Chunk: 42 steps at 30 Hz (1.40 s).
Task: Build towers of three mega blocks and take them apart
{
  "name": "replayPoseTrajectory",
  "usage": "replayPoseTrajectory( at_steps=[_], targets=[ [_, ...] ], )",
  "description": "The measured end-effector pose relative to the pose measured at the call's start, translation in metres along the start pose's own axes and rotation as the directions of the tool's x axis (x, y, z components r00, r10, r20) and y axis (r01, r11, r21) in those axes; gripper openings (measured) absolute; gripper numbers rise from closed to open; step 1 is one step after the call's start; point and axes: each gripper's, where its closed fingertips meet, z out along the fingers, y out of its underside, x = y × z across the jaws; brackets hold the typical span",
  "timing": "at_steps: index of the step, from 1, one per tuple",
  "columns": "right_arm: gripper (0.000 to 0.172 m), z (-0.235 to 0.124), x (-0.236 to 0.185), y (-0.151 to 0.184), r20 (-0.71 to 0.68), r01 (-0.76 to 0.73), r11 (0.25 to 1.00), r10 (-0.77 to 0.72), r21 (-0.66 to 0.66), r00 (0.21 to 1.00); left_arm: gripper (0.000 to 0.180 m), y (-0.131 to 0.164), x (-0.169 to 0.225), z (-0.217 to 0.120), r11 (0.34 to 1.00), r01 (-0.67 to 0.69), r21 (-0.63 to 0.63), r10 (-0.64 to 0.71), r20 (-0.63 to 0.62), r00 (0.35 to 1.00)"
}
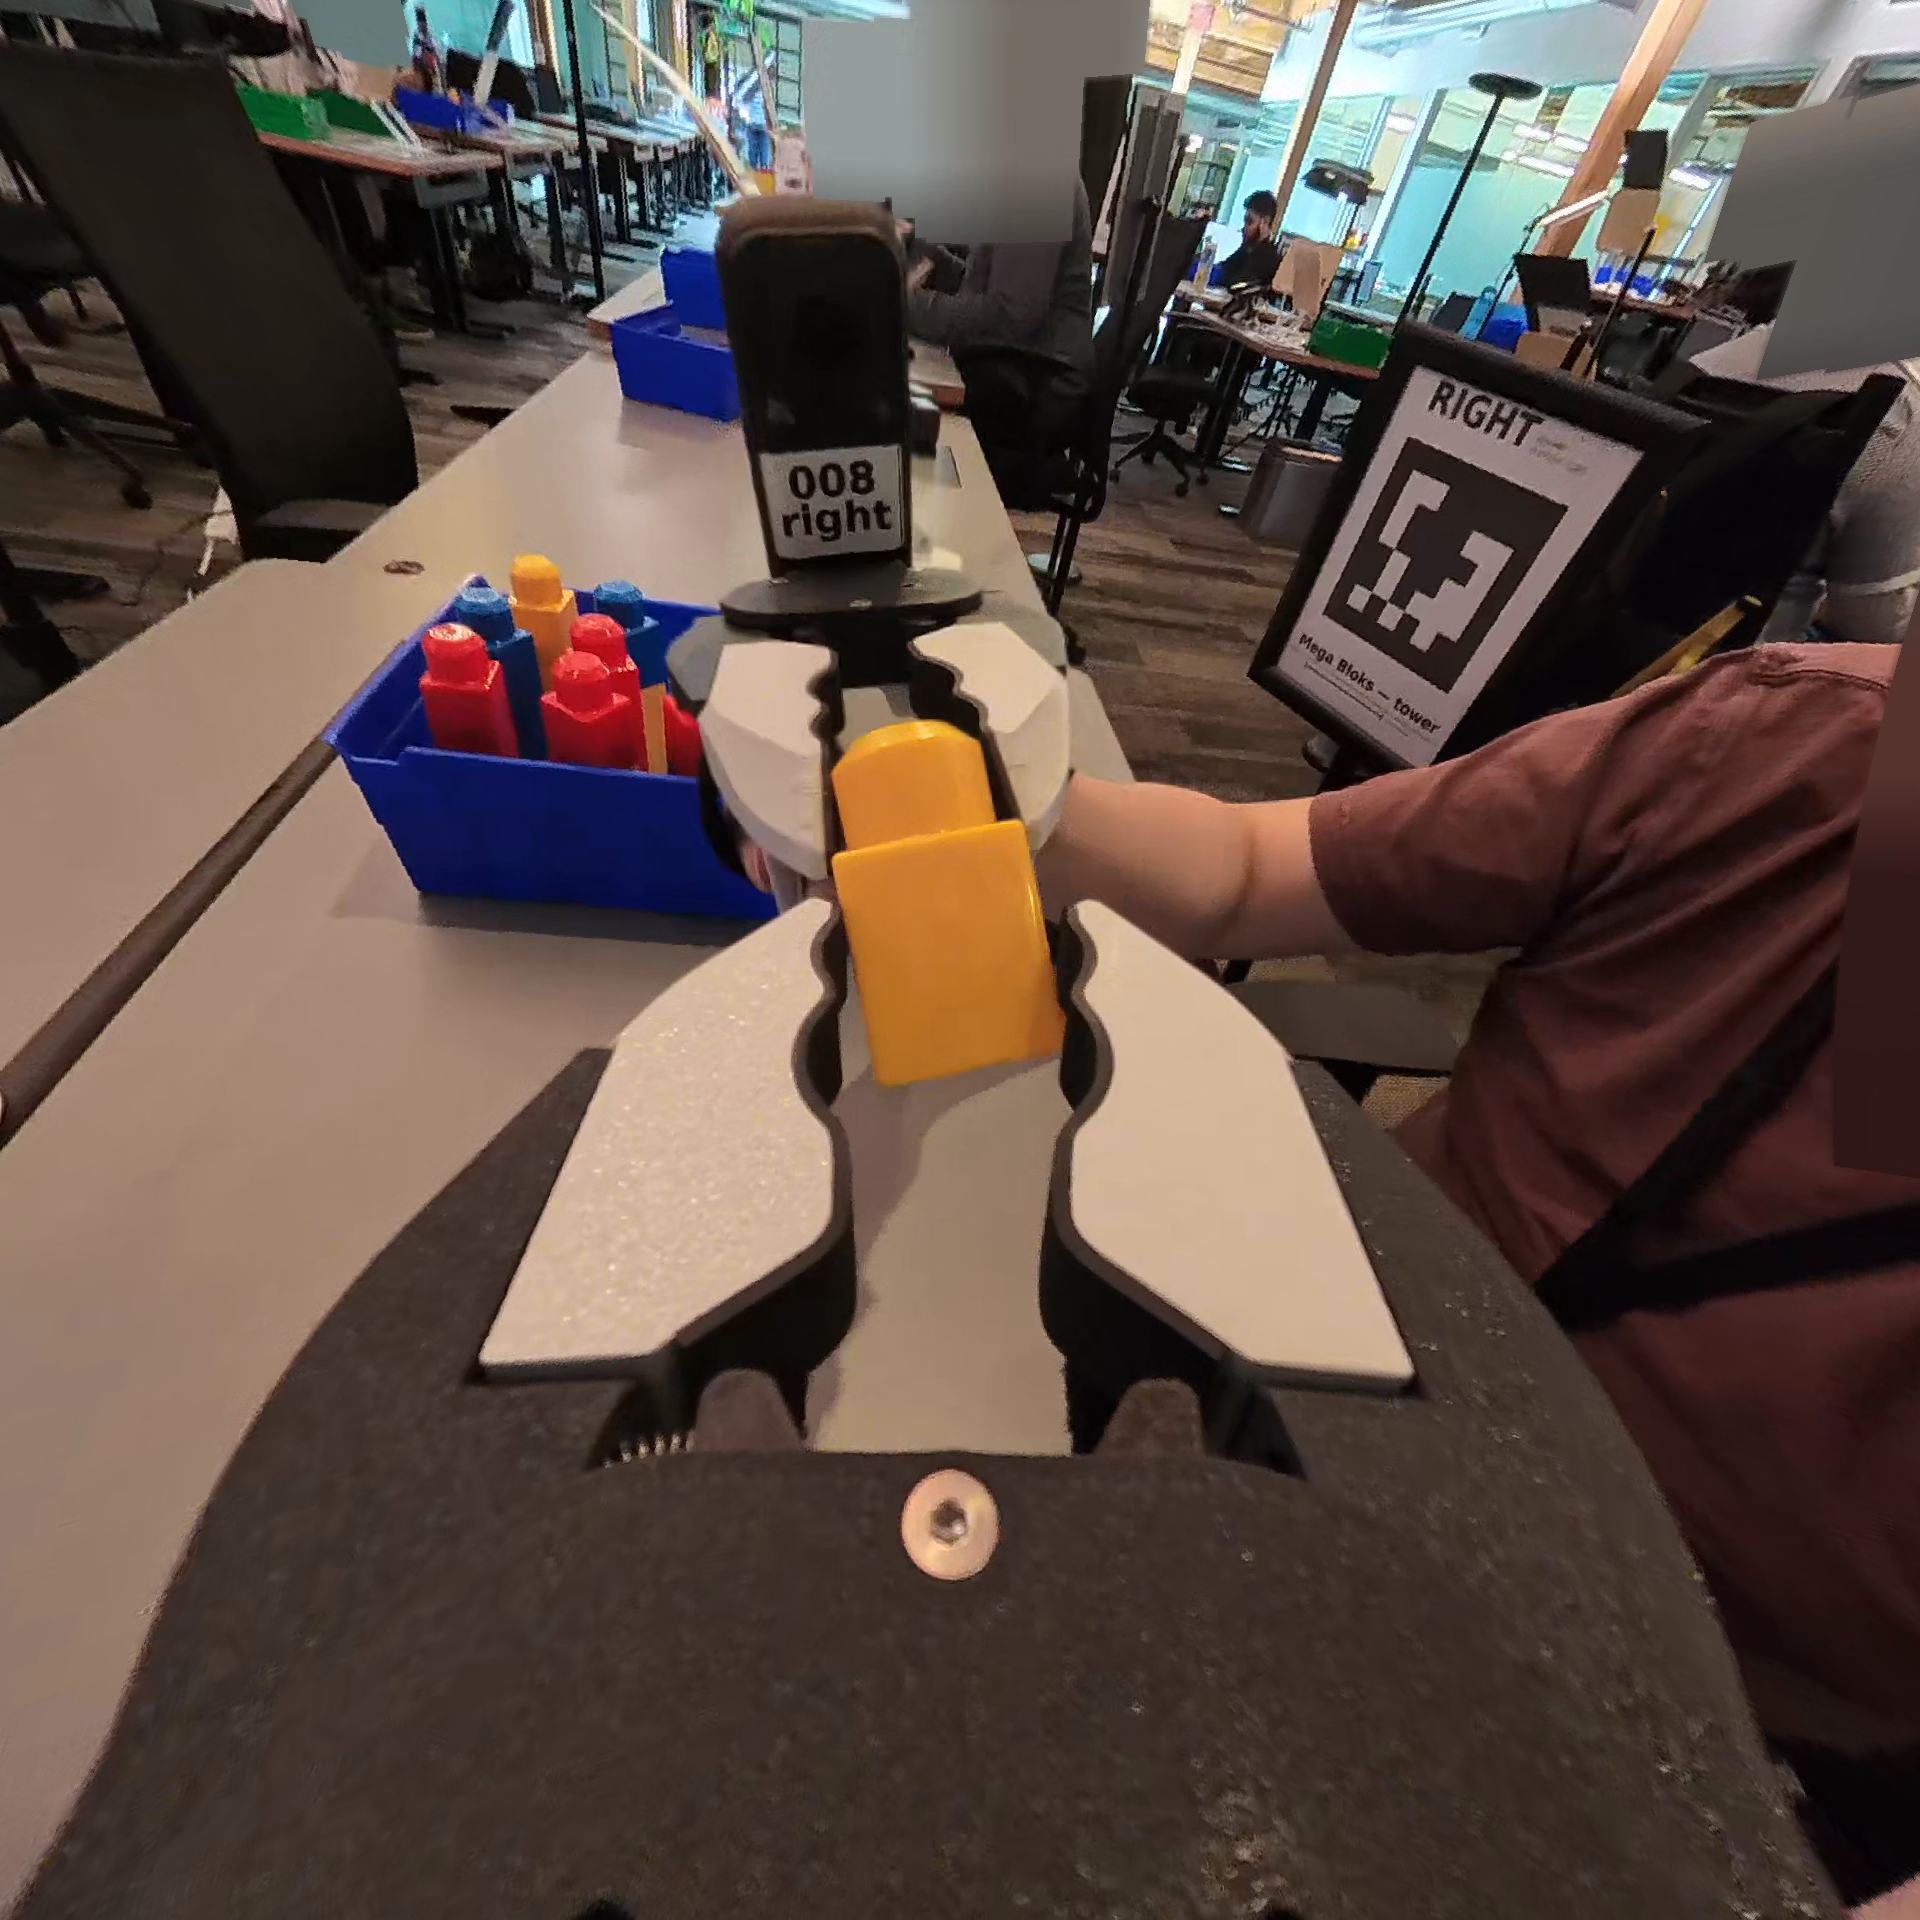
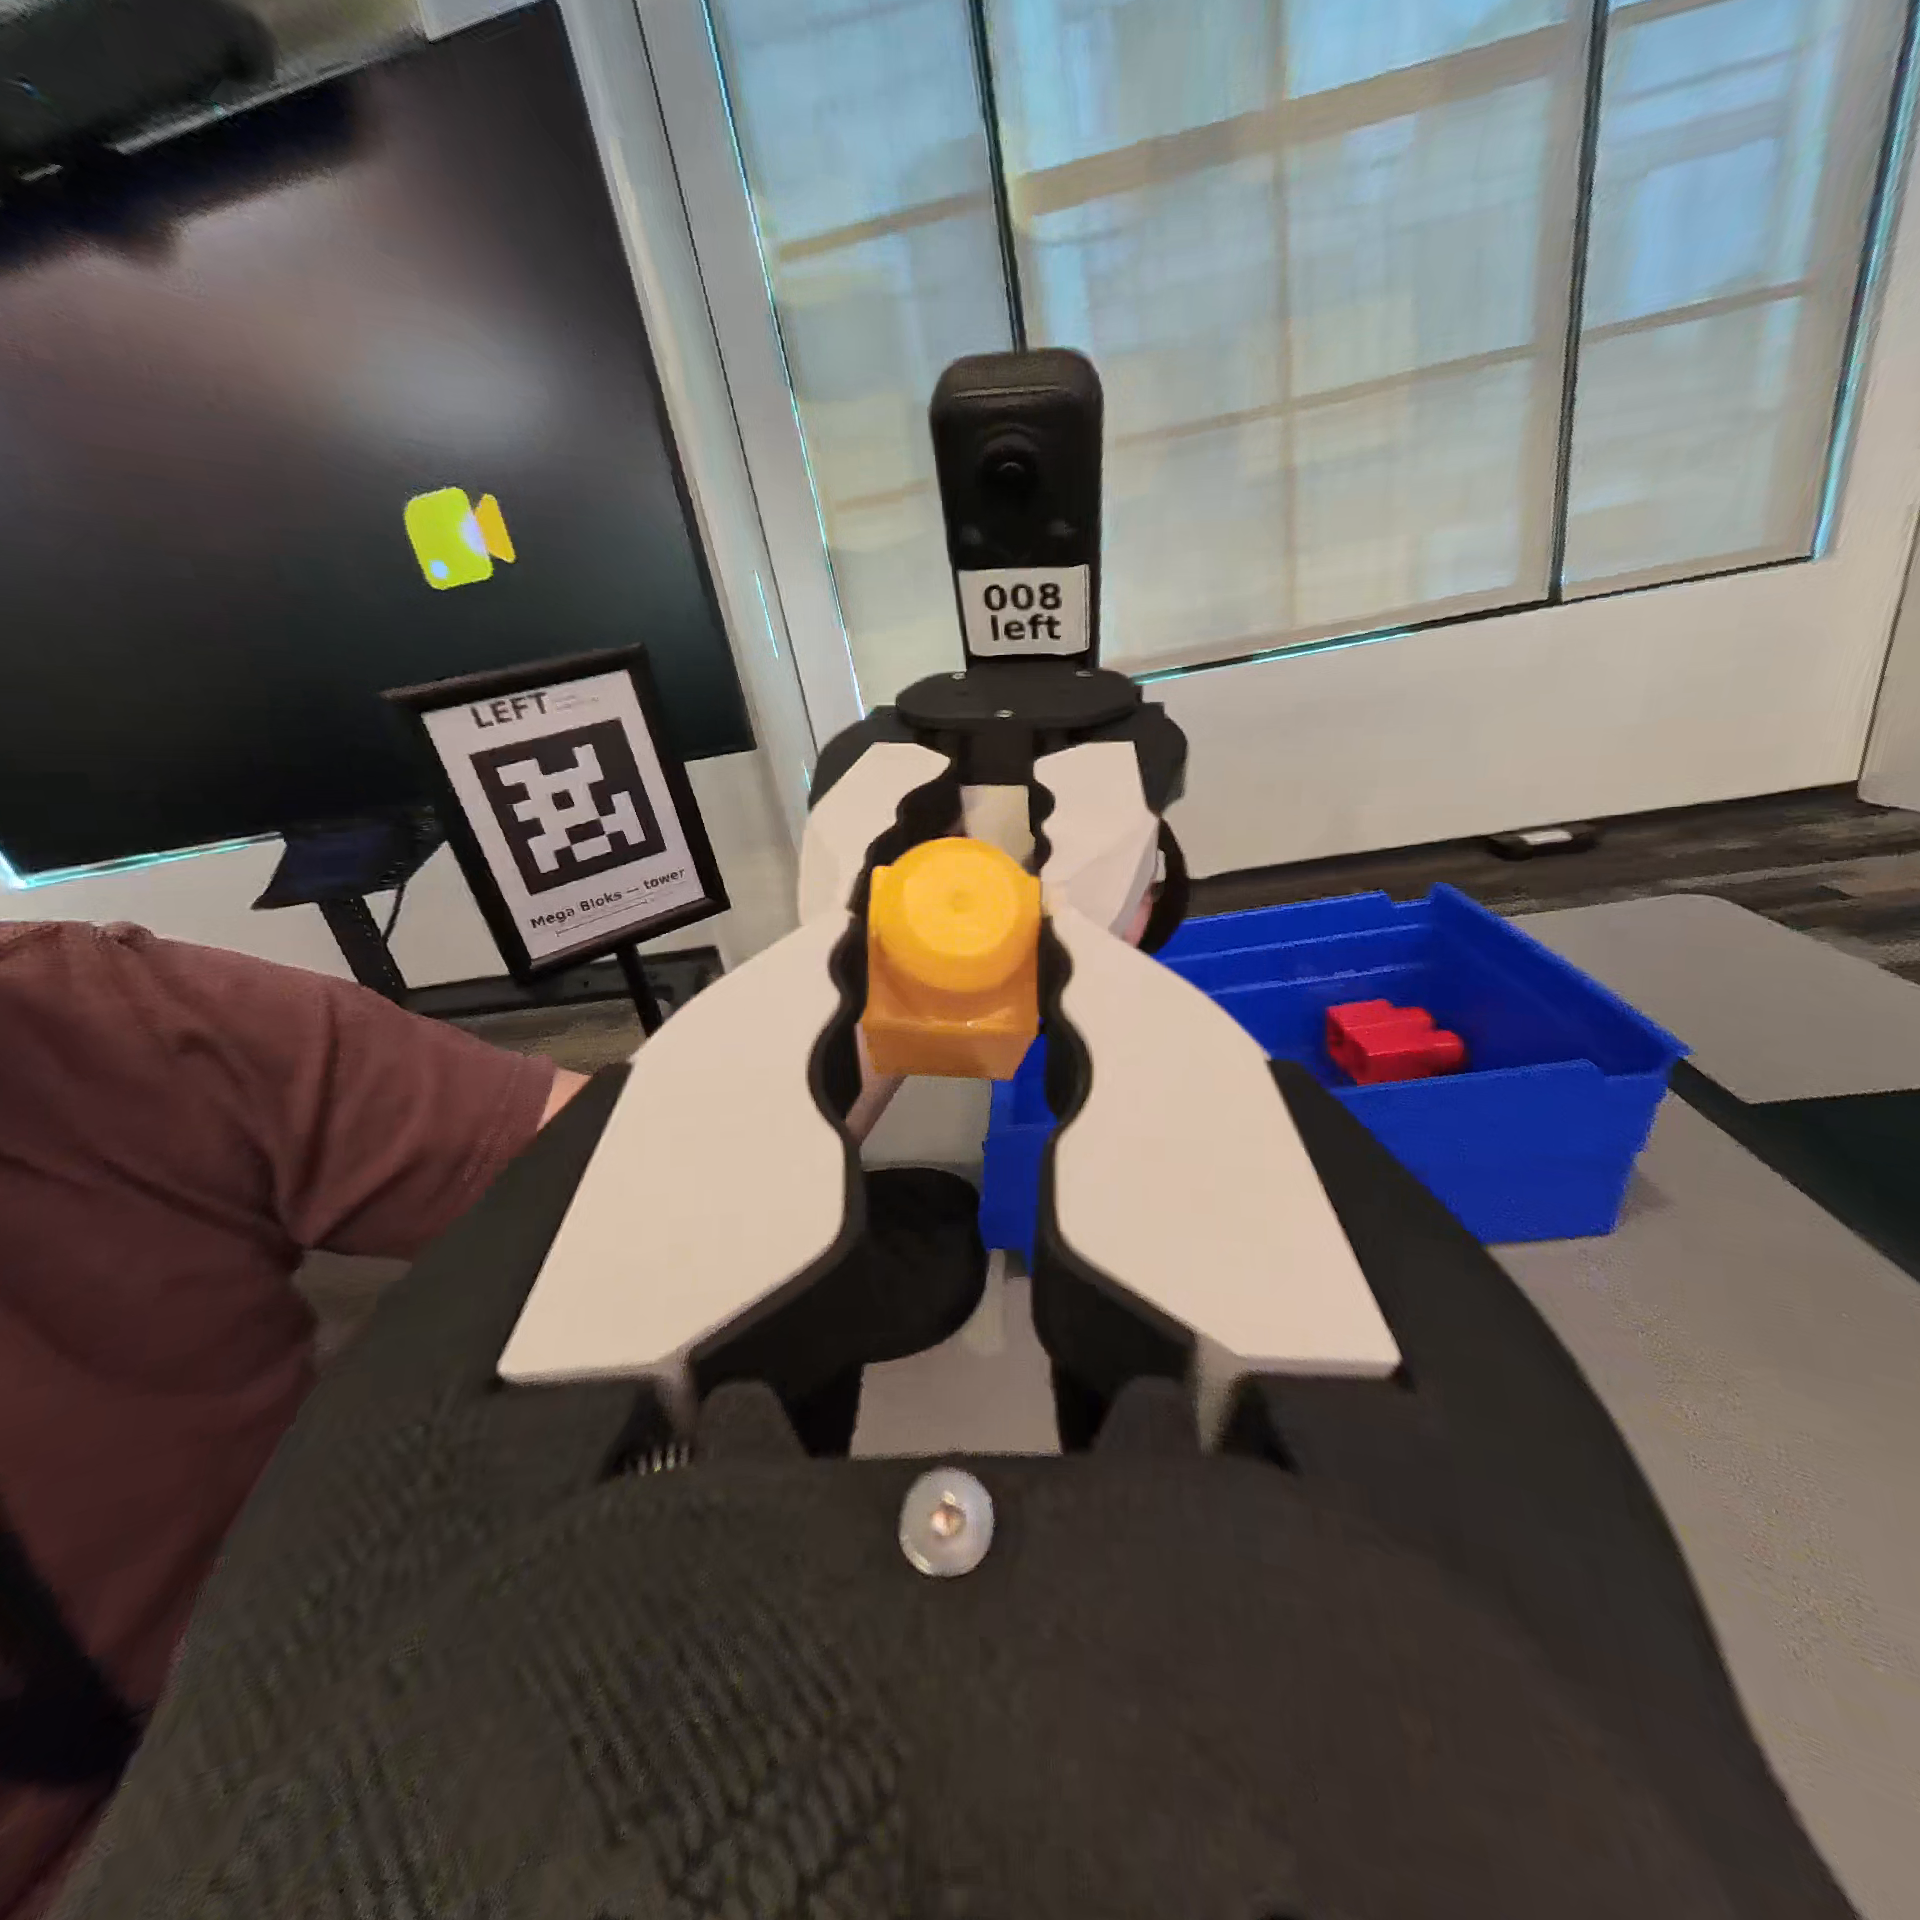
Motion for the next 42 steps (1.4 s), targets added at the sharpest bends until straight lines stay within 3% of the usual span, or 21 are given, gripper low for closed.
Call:
replayPoseTrajectory(
  at_steps=[4,7,9,11,14,15,16,18,20,24,27,32,35,42],
  targets=[
    [0.032,-0.011,0.013,0.019,-0.051,0.012,0.997,-0.016,-0.079,0.999,0.043,0.017,-0.013,0.0,0.995,0.053,-0.081,-0.051,0.034,0.998],
    [0.032,-0.028,0.029,0.028,-0.132,0.009,0.985,-0.033,-0.175,0.991,0.056,0.027,-0.046,-0.029,0.985,0.123,-0.122,-0.088,0.254,0.963],
    [0.032,-0.049,0.056,0.046,-0.27,-0.007,0.948,-0.084,-0.319,0.959,0.061,0.044,-0.083,-0.074,0.968,0.199,-0.156,-0.088,0.53,0.843],
    [0.032,-0.082,0.086,0.077,-0.398,-0.053,0.851,-0.189,-0.522,0.898,0.063,0.067,-0.112,-0.132,0.938,0.309,-0.157,-0.087,0.755,0.65],
    [0.032,-0.123,0.116,0.122,-0.488,-0.182,0.706,-0.257,-0.684,0.834,0.061,0.104,-0.135,-0.211,0.872,0.475,-0.118,-0.056,0.941,0.335],
    [0.032,-0.129,0.12,0.133,-0.505,-0.228,0.69,-0.228,-0.687,0.832,0.061,0.116,-0.138,-0.23,0.849,0.517,-0.107,-0.036,0.965,0.259],
    [0.032,-0.131,0.124,0.143,-0.515,-0.26,0.683,-0.197,-0.682,0.834,0.06,0.125,-0.141,-0.24,0.832,0.547,-0.096,-0.034,0.974,0.223],
    [0.032,-0.14,0.129,0.157,-0.549,-0.333,0.645,-0.162,-0.688,0.82,0.059,0.138,-0.148,-0.245,0.815,0.576,-0.053,-0.082,0.975,0.206],
    [0.032,-0.147,0.132,0.164,-0.588,-0.383,0.599,-0.188,-0.704,0.786,0.058,0.148,-0.156,-0.255,0.804,0.595,0.002,-0.109,0.984,0.144],
    [0.032,-0.134,0.131,0.168,-0.58,-0.364,0.591,-0.226,-0.72,0.783,0.059,0.174,-0.165,-0.267,0.748,0.663,-0.004,-0.061,0.995,0.075],
    [0.033,-0.133,0.132,0.182,-0.562,-0.37,0.544,-0.241,-0.753,0.791,0.058,0.186,-0.175,-0.273,0.74,0.672,0.014,-0.048,0.998,0.032],
    [0.033,-0.131,0.131,0.185,-0.557,-0.37,0.547,-0.224,-0.751,0.8,0.058,0.201,-0.191,-0.281,0.749,0.662,0.036,-0.033,0.999,-0.018],
    [0.049,-0.132,0.134,0.183,-0.56,-0.363,0.539,-0.261,-0.76,0.787,0.059,0.211,-0.2,-0.29,0.755,0.654,0.052,-0.024,0.998,-0.051],
    [0.053,-0.123,0.129,0.179,-0.531,-0.326,0.541,-0.279,-0.775,0.8,0.07,0.236,-0.211,-0.296,0.731,0.677,0.086,-0.051,0.996,-0.071]
  ],
)
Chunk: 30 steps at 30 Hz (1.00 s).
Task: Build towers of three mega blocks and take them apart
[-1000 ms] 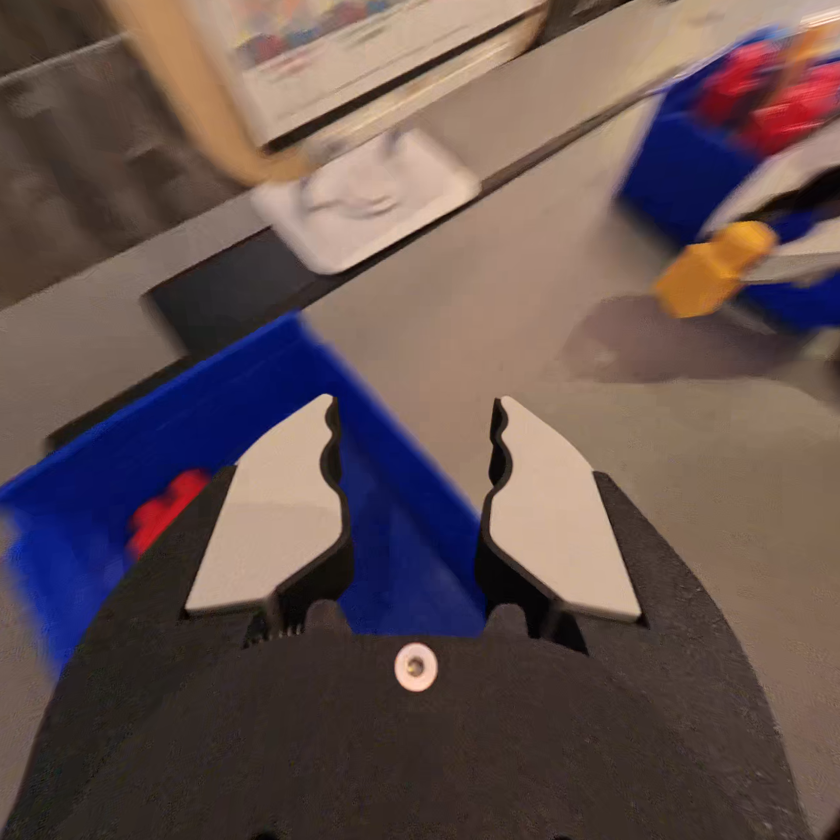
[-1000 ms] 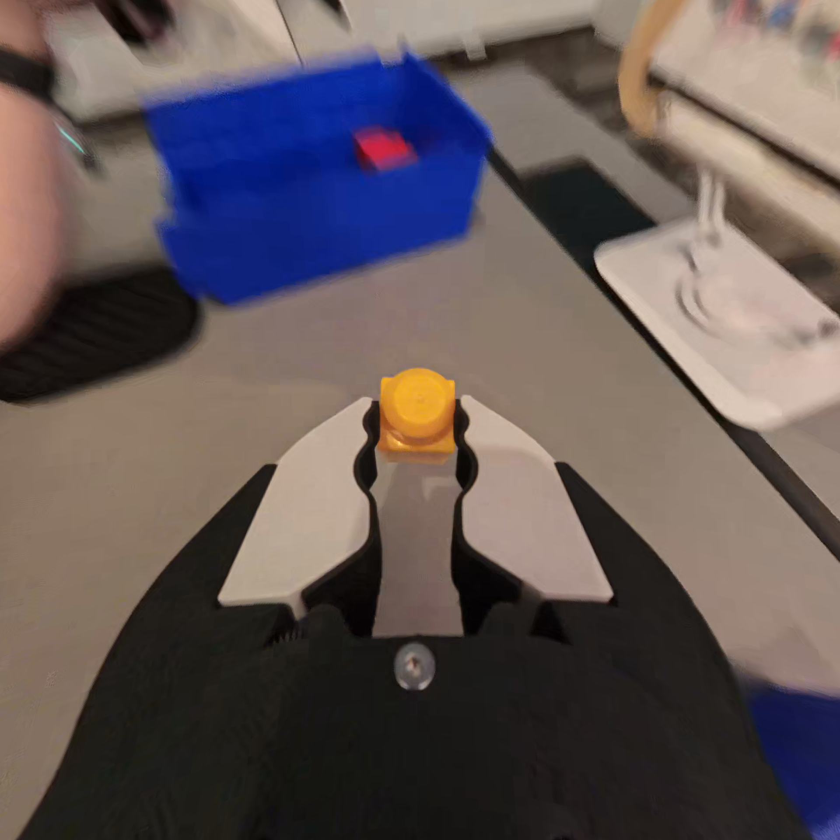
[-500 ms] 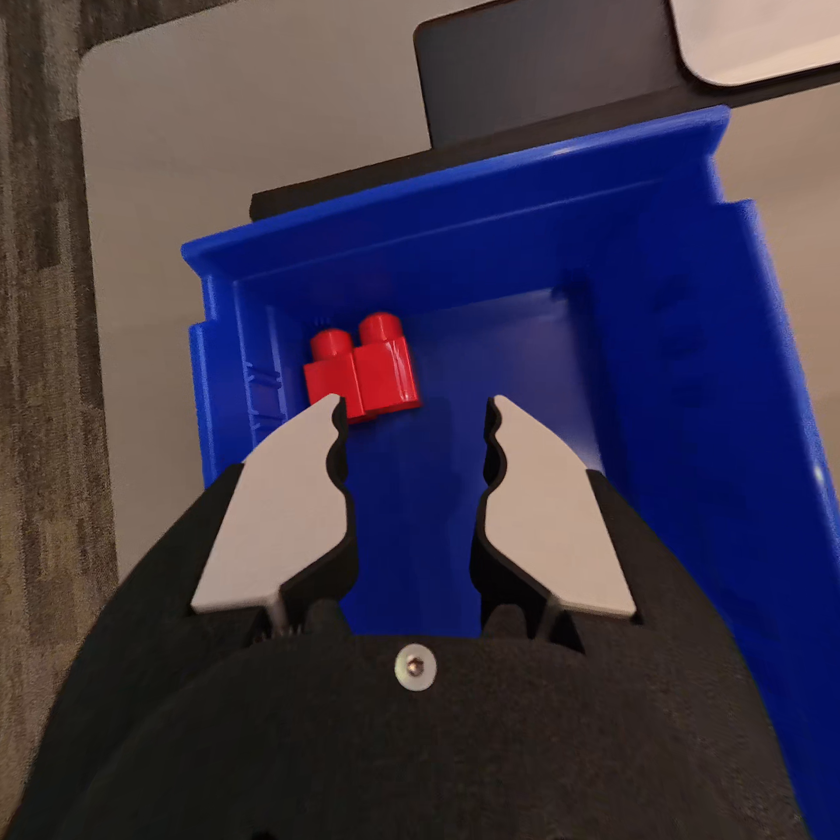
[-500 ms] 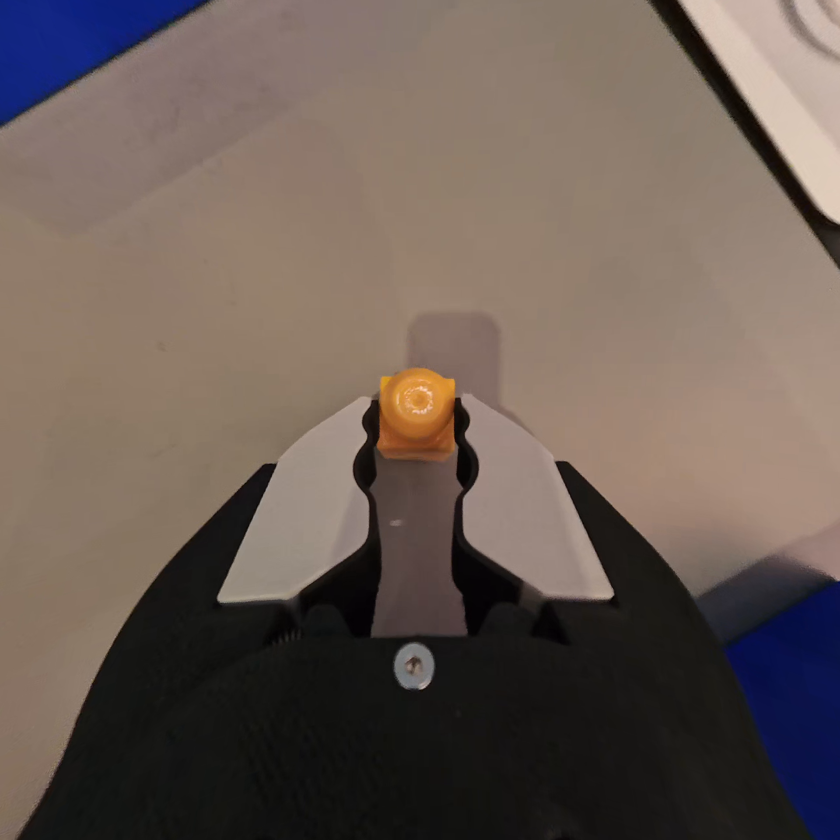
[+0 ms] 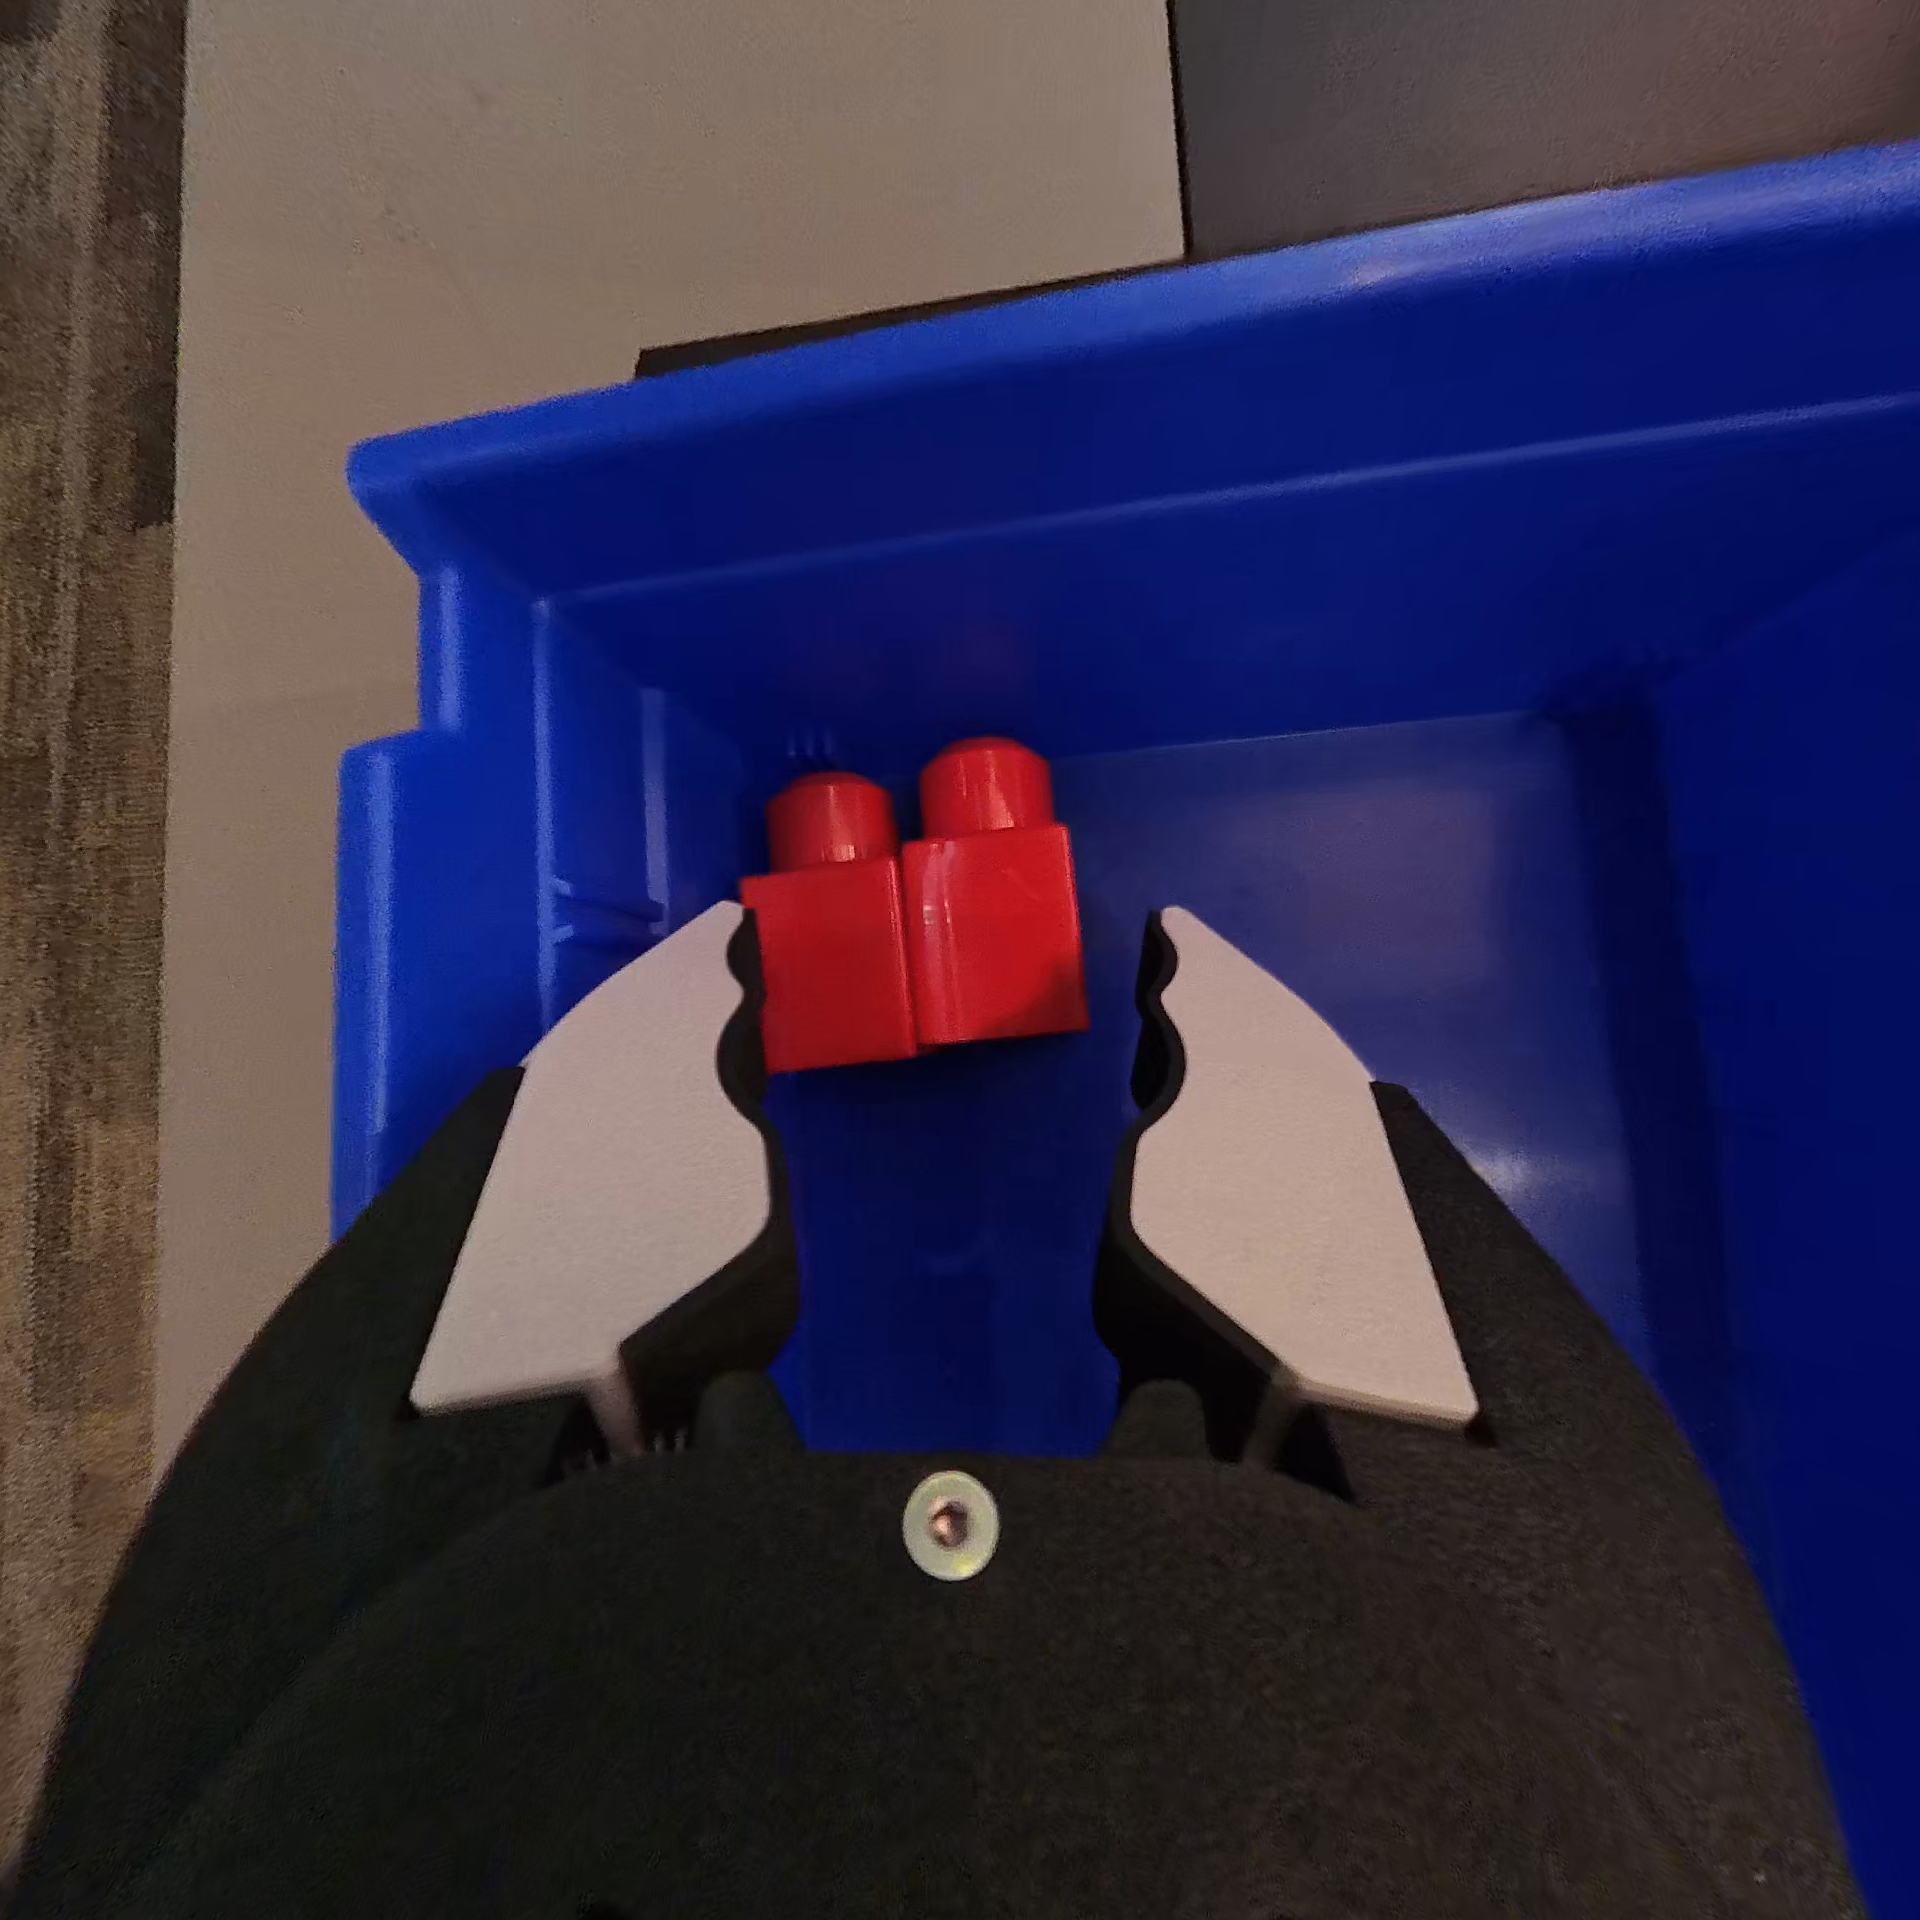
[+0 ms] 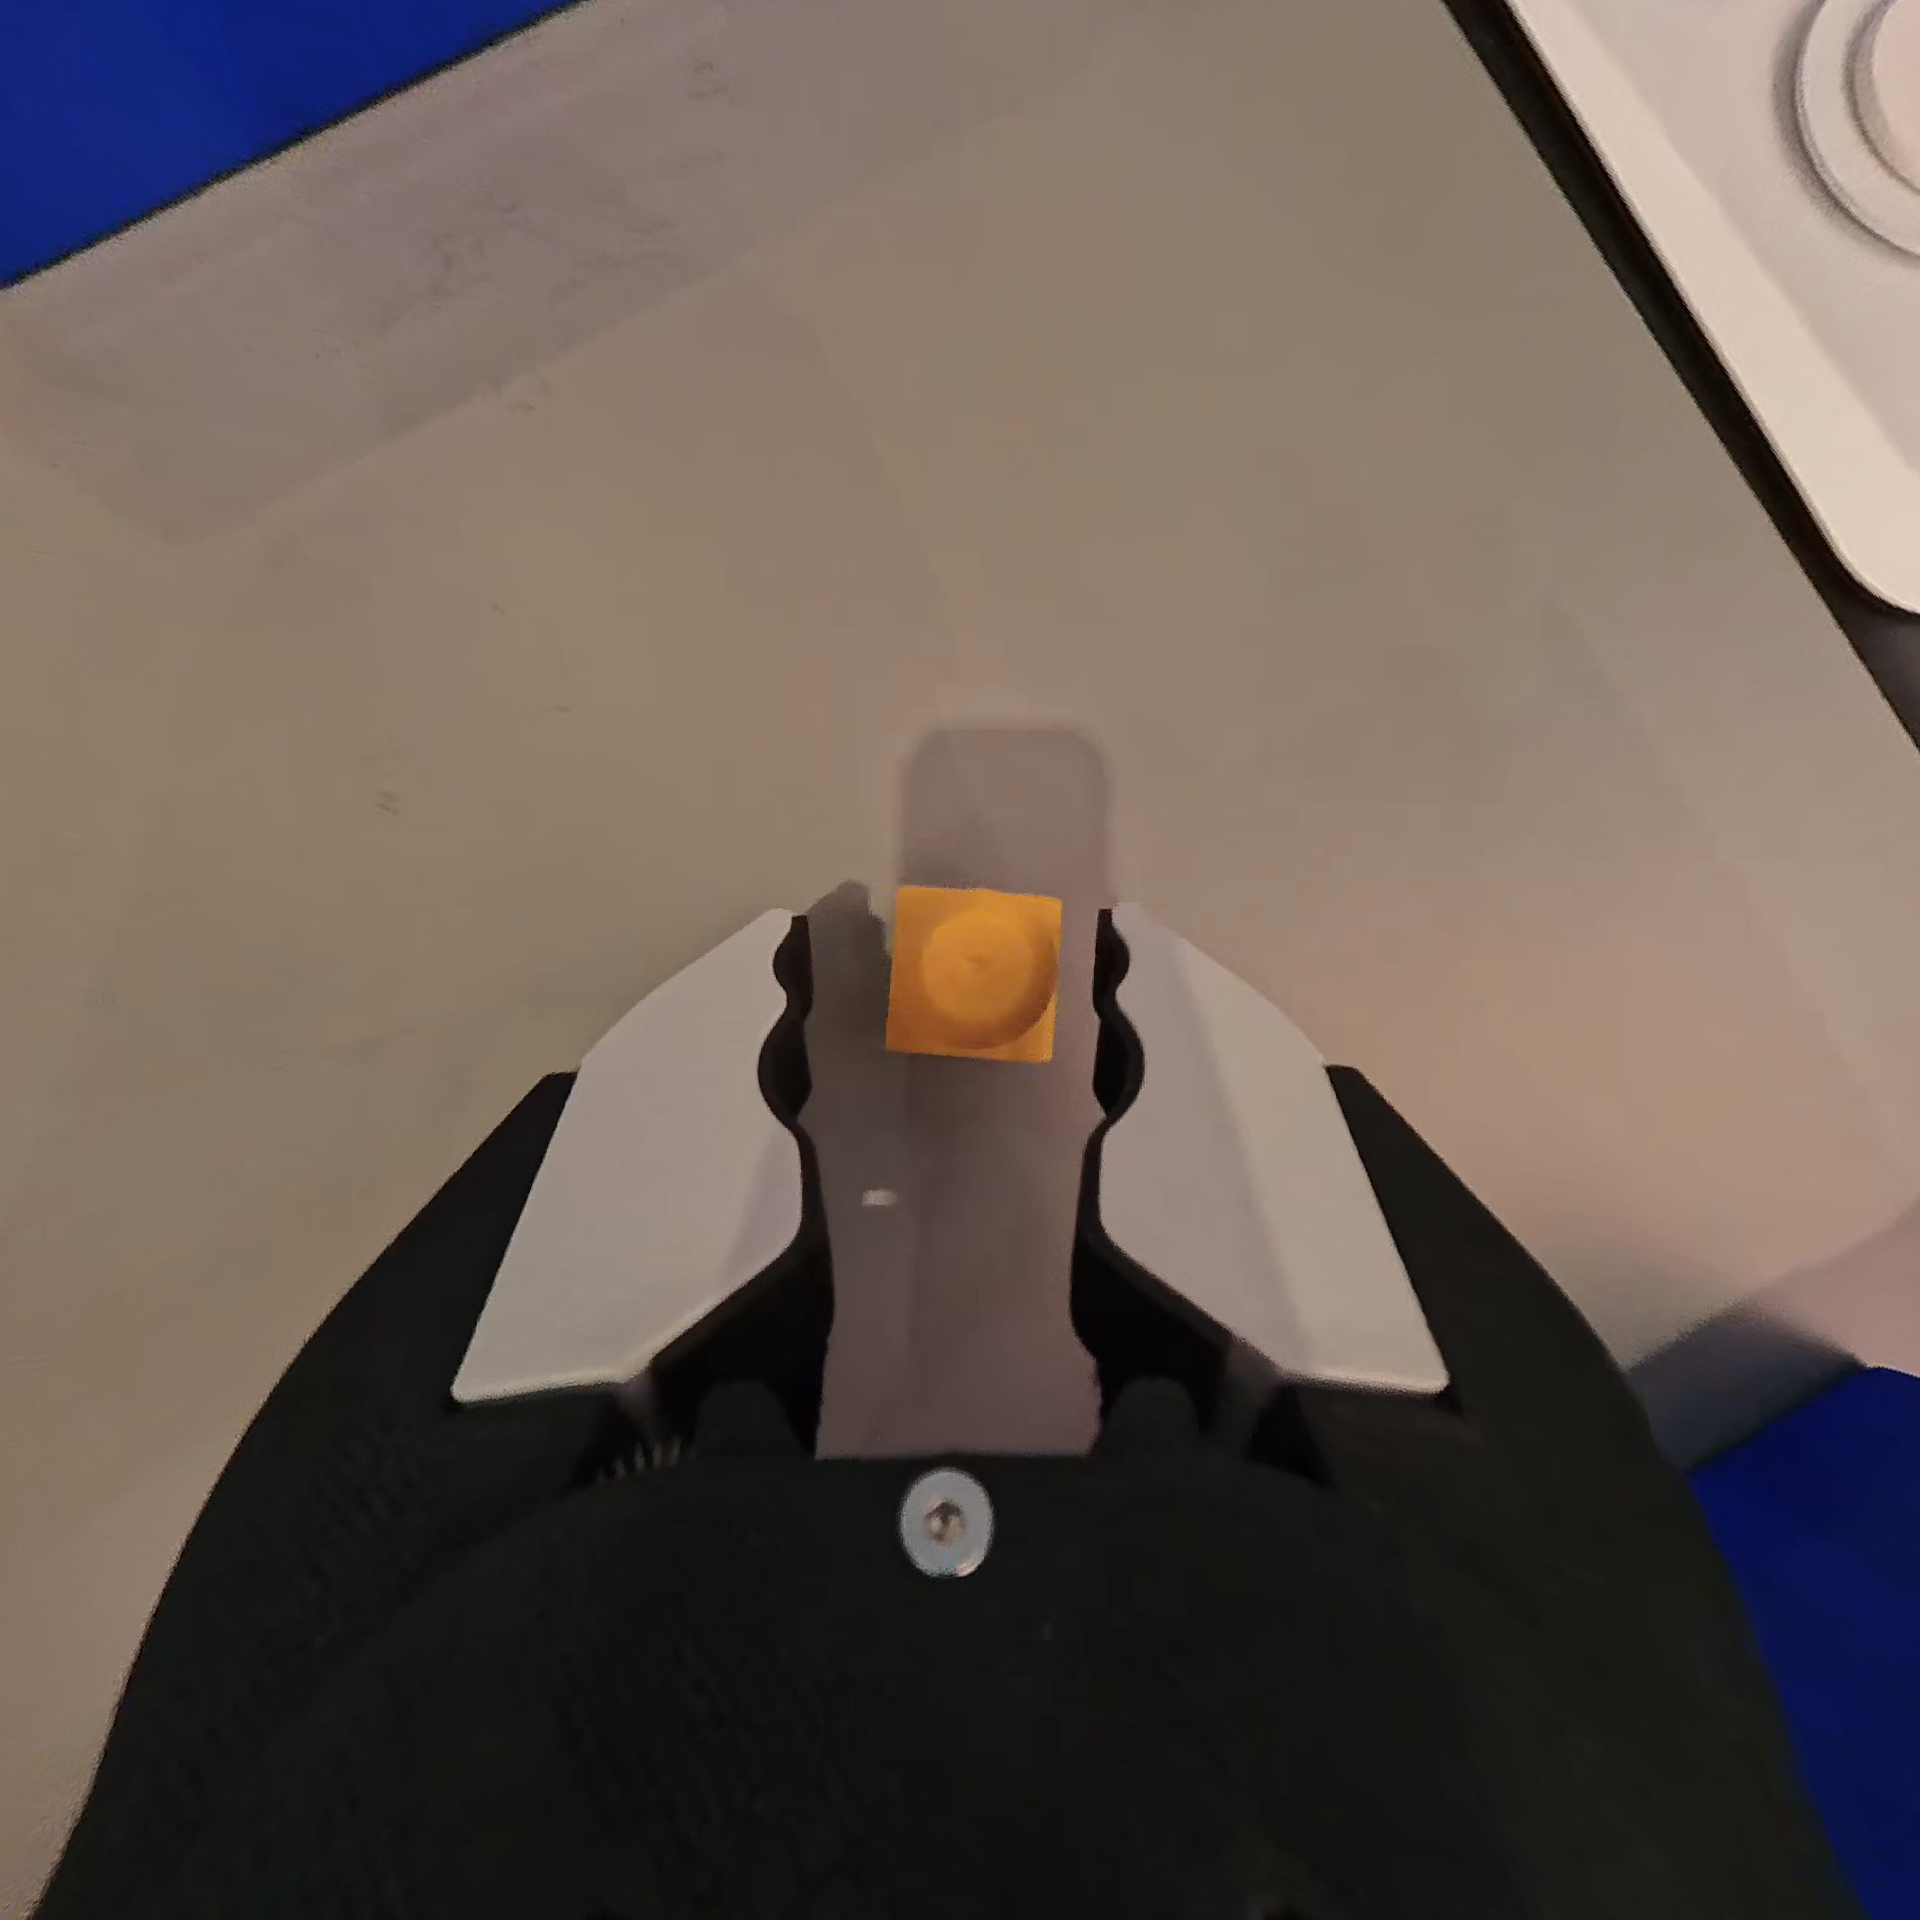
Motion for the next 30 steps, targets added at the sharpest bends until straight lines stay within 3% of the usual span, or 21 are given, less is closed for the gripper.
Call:
replayPoseTrajectory(
  at_steps=[5,9,15,23,26,30],
  targets=[
    [0.053,0.001,-0.004,-0.001,0.005,0.028,1.0,-0.028,-0.01,1.0,0.072,0.006,0.0,0.009,0.996,-0.076,-0.041,0.078,0.062,0.995],
    [0.053,0.002,-0.005,0.0,0.01,0.03,0.999,-0.029,-0.015,1.0,0.065,0.013,-0.004,0.012,0.959,-0.267,-0.099,0.281,0.19,0.941],
    [0.052,0.001,-0.002,0.002,0.009,0.025,1.0,-0.025,-0.018,1.0,0.064,0.015,0.011,0.008,0.939,-0.317,-0.136,0.336,0.155,0.929],
    [0.052,0.001,0.002,0.007,0.012,0.012,0.999,-0.012,-0.033,1.0,0.06,0.026,0.06,-0.015,0.858,-0.503,-0.105,0.493,-0.11,0.863],
    [0.052,0.002,0.002,0.008,0.018,0.006,0.999,-0.005,-0.032,1.0,0.058,0.029,0.069,-0.023,0.869,-0.488,-0.087,0.463,-0.207,0.862],
    [0.052,0.002,0.003,0.008,0.023,0.002,1.0,-0.002,-0.031,1.0,0.056,0.017,0.084,-0.037,0.93,-0.368,0.007,0.347,-0.354,0.868]
  ],
)
